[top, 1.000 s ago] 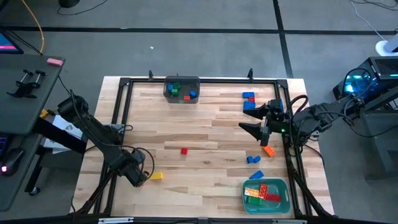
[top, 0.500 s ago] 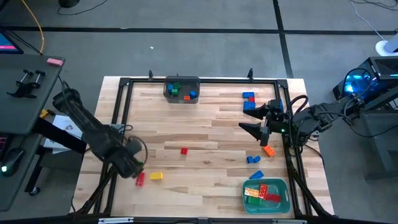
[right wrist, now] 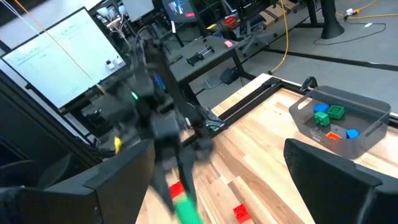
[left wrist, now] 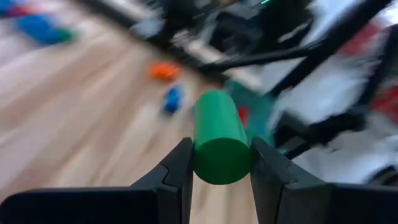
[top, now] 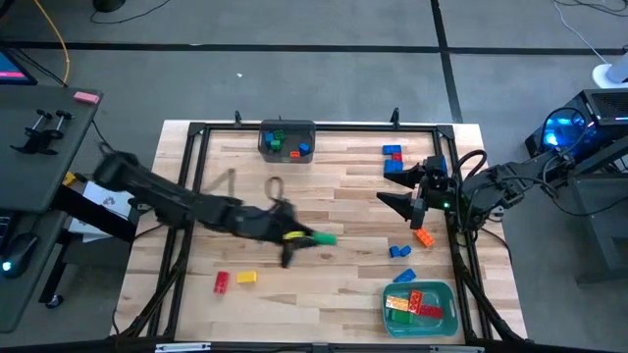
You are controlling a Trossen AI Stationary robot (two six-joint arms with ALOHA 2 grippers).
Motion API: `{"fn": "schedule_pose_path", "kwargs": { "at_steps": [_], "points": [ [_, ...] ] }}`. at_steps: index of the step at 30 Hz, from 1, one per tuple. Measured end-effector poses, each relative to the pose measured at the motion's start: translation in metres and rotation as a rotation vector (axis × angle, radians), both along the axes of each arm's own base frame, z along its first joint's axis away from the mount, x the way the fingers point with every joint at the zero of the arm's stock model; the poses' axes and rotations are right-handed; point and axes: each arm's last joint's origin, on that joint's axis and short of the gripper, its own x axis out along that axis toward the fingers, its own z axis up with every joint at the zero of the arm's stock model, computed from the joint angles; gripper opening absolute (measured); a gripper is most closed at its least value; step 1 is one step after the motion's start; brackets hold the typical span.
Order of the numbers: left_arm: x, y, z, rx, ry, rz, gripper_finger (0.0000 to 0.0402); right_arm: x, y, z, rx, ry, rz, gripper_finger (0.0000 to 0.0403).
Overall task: Sort blocks by size
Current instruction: Put the green cylindrical block into the green bin, then put the red game piece into the black bin
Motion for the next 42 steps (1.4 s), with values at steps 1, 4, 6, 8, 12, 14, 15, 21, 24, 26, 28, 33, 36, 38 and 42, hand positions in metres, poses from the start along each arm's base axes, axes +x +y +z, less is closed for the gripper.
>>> {"fn": "schedule_pose_path", "kwargs": {
  "at_steps": [1,4,6,8,12,14,15,21,24,26,28,33,36,38,42],
  "points": [
    [0.016,-0.001,-0.008,-0.017,-0.055,-0.027,0.0088,0.0,0.0,0.0,0.0,0.0,0.0,0.0353],
    [0.063,-0.007,-0.03,-0.058,-0.165,-0.07,0.0088,0.0,0.0,0.0,0.003,-0.001,-0.001,0.0353],
    [0.092,-0.011,-0.04,-0.082,-0.185,-0.103,0.0088,0.0,0.0,0.0,0.004,-0.001,-0.001,0.0353],
    [0.119,-0.017,-0.051,-0.098,-0.18,-0.154,0.0088,0.0,0.0,0.0,0.004,-0.003,-0.011,0.0353],
    [0.165,-0.033,-0.057,-0.09,-0.228,-0.296,0.0088,0.0,-0.001,0.0,0.003,-0.004,-0.019,0.0353],
    [0.182,-0.041,-0.055,-0.07,-0.264,-0.341,0.0088,0.0,0.0,0.0,-0.002,-0.003,-0.018,0.0353],
    [0.189,-0.045,-0.054,-0.055,-0.278,-0.362,0.0088,0.0,0.0,0.0,-0.001,-0.002,-0.018,0.0353],
    [0.222,-0.055,-0.073,0.014,-0.234,-0.387,0.009,0.0,0.0,0.0,0.002,-0.003,-0.019,0.0353],
    [0.229,-0.056,-0.08,0.015,-0.242,-0.384,0.0107,0.0,0.0,0.0,0.002,-0.002,-0.019,0.0353],
    [0.231,-0.057,-0.086,0.015,-0.233,-0.386,0.0124,0.0,0.0,0.0,0.002,-0.002,-0.019,0.0353],
    [0.231,-0.058,-0.093,0.017,-0.213,-0.388,0.0142,0.0,0.0,0.0,0.002,-0.002,-0.019,0.0353],
    [0.23,-0.06,-0.092,0.048,-0.212,-0.401,0.0192,0.0,0.0,0.0,-0.003,0.0,-0.018,0.0353],
    [0.231,-0.057,-0.09,0.053,-0.214,-0.398,0.0217,0.0,-0.001,0.0,-0.006,0.003,-0.018,0.0353],
    [0.23,-0.048,-0.087,0.039,-0.168,-0.417,0.0228,0.0,-0.001,-0.001,-0.007,0.005,-0.017,0.0353],
    [0.223,-0.013,-0.068,0.021,0.005,-0.46,0.0232,0.0,-0.001,-0.001,-0.009,0.008,-0.017,0.0353]
  ]
}}
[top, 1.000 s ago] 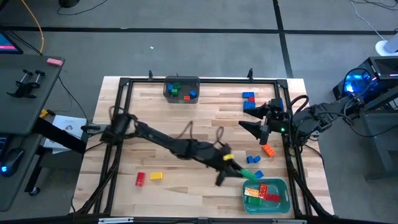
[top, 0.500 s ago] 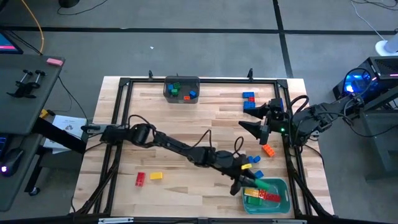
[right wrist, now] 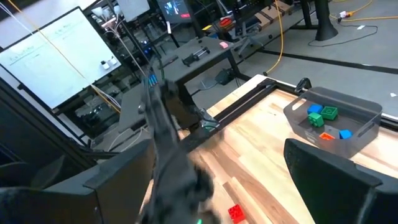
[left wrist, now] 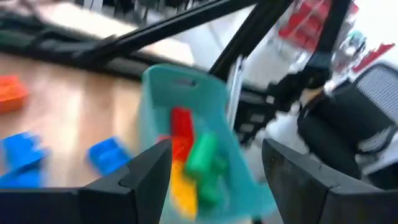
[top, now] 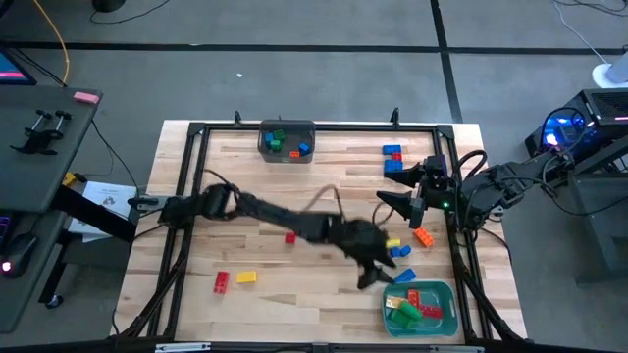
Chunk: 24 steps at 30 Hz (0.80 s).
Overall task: Sort blocks by size
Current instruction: Put the red game piece into the black bin
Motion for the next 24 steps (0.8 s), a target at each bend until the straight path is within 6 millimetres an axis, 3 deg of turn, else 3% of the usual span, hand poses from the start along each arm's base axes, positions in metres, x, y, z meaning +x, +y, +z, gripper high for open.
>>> {"fn": "schedule_pose_path", "kwargs": {
  "at_steps": [5,10,16,19,22,24],
  "points": [
    [-0.034,0.039,0.028,0.194,0.205,-0.027,0.023,0.0,0.0,-0.001,-0.004,0.007,0.0,0.0353],
    [-0.083,0.052,0.036,0.285,0.208,0.081,0.023,-0.001,0.0,-0.003,-0.012,0.028,0.005,0.0353],
    [-0.172,0.043,-0.011,0.221,0.225,0.184,0.023,-0.001,0.0,-0.004,-0.015,0.044,0.02,0.0353],
    [-0.217,0.041,-0.024,0.332,0.254,0.176,0.0229,-0.001,0.0,-0.004,-0.016,0.047,0.02,0.0353],
    [-0.243,0.046,-0.036,0.498,0.259,0.128,0.0229,-0.001,0.0,-0.004,-0.017,0.047,0.02,0.0353],
    [-0.246,0.047,-0.037,0.573,0.235,0.08,0.0229,-0.001,0.0,-0.005,-0.015,0.047,0.019,0.0353]
  ]
}}
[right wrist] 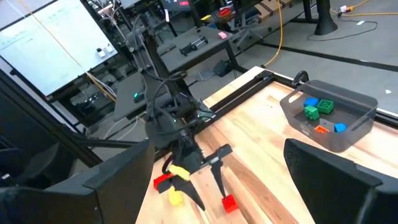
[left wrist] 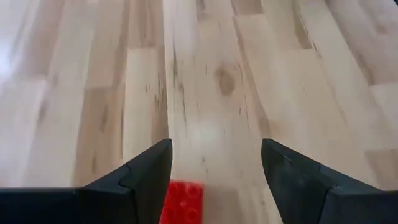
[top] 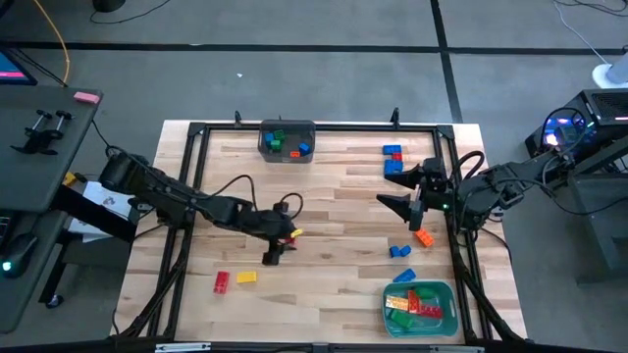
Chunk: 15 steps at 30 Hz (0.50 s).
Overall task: Sort blocks by size
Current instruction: Put the red game piece into the black bin
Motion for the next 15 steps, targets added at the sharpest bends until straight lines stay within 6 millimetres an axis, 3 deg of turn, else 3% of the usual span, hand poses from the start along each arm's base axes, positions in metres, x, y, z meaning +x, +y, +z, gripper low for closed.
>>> {"fn": "schedule_pose_path", "kwargs": {
  "at_steps": [5,15],
  "points": [
    [0.002,0.007,-0.02,0.081,0.088,-0.045,0.0229,0.0,0.0,0.0,0.019,-0.006,-0.008,0.0353],
    [0.007,0.013,-0.049,0.055,0.194,0.026,0.0229,0.0,-0.001,0.0,0.038,-0.022,-0.047,0.0353]
  ]
}}
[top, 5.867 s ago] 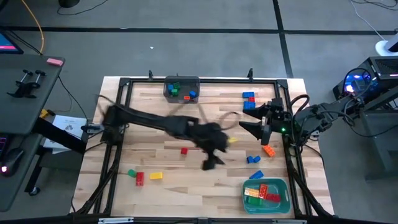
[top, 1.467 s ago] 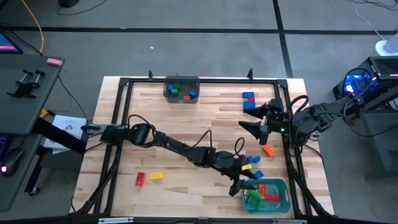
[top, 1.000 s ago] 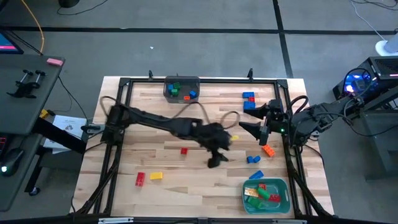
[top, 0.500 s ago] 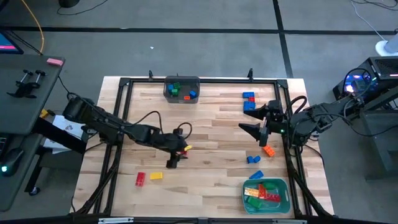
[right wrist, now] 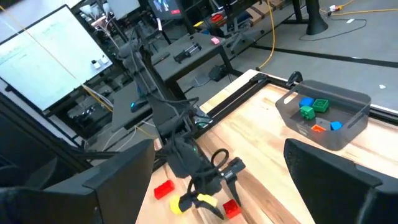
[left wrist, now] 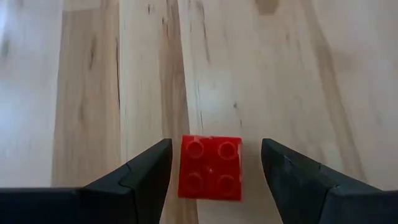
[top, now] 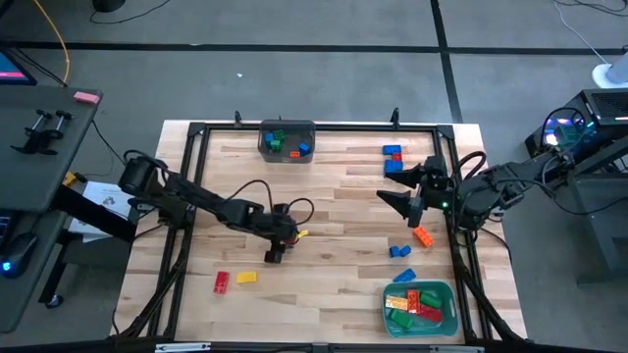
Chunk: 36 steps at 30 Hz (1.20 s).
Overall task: Sort blocks by size
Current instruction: Put the red game piece into the black bin
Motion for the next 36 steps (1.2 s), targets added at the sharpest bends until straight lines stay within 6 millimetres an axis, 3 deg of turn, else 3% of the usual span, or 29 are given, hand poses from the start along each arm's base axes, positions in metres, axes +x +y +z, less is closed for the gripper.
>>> {"fn": "schedule_pose_path", "kwargs": {
  "at_steps": [10,12,16,18,23,27,31,36],
  "points": [
    [0.001,0.0,-0.012,-0.05,0.054,0.094,0.0216,0.0,0.0,0.0,0.011,-0.009,-0.013,0.0353],
    [0.002,0.0,-0.011,-0.09,0.037,0.143,0.0191,0.0,0.0,0.0,0.012,-0.009,-0.013,0.0353],
    [0.007,0.008,-0.006,-0.226,-0.012,0.238,0.01,0.0,0.0,0.0,0.012,-0.009,-0.013,0.0353],
    [0.011,0.019,0.004,-0.268,-0.072,0.279,0.0094,0.0,0.0,0.0,0.012,-0.009,-0.013,0.0353],
    [0.01,0.07,0.048,-0.242,-0.308,0.439,0.0094,0.0,0.0,0.0,0.015,-0.011,-0.016,0.0353],
    [-0.009,0.133,0.076,-0.184,-0.437,0.663,0.0094,0.0,0.0,0.0,0.024,-0.014,-0.023,0.0353],
    [-0.033,0.187,0.079,-0.206,-0.454,0.845,0.0094,0.004,0.001,-0.002,0.03,-0.011,-0.039,0.0353],
    [-0.051,0.22,0.071,-0.18,-0.364,0.977,0.0111,0.011,0.003,-0.006,0.03,0.005,-0.052,0.0353]
  ]
}}
